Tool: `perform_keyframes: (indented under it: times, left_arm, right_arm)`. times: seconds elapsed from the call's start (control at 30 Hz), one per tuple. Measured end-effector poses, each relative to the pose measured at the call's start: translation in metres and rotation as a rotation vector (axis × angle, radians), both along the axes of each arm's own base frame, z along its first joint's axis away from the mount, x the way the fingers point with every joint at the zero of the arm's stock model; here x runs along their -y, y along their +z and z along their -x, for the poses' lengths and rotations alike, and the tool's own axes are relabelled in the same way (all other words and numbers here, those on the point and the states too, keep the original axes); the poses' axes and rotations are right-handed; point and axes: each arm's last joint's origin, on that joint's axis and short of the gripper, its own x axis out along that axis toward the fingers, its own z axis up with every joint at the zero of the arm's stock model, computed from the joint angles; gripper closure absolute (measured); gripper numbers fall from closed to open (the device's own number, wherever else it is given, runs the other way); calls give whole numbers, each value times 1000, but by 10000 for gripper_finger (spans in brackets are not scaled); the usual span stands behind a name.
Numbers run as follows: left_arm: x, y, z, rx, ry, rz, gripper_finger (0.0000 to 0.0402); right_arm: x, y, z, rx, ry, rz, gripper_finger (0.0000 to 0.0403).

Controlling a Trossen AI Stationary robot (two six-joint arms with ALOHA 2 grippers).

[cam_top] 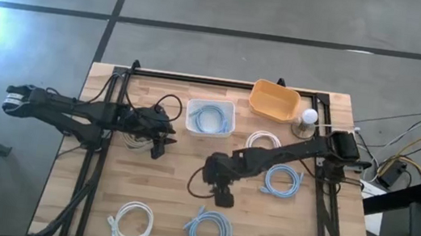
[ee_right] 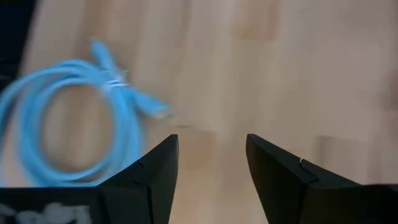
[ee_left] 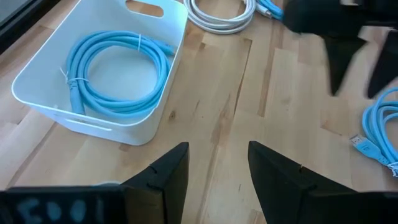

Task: Sort HDMI cables
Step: Put the bottom blue HDMI cable into the white bin

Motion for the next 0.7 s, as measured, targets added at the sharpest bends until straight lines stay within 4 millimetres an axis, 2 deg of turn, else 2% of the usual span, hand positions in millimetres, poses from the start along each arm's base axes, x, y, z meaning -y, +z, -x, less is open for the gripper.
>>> perform_keyframes:
  times: [0.17, 0.33, 0.7]
  left_arm:
    - [0, 0, 0, 3, 11, 16, 232]
    - [0, 0, 0, 4, 12, 26, 232]
    - [1, 0, 0, -3, -4, 18, 232]
  right_arm:
    - [-22, -7, 3, -23, 59, -44, 218]
    - [-45, -23, 2, -46, 90, -87, 218]
    - [-62, -65, -2, -156, 39, -113, 218]
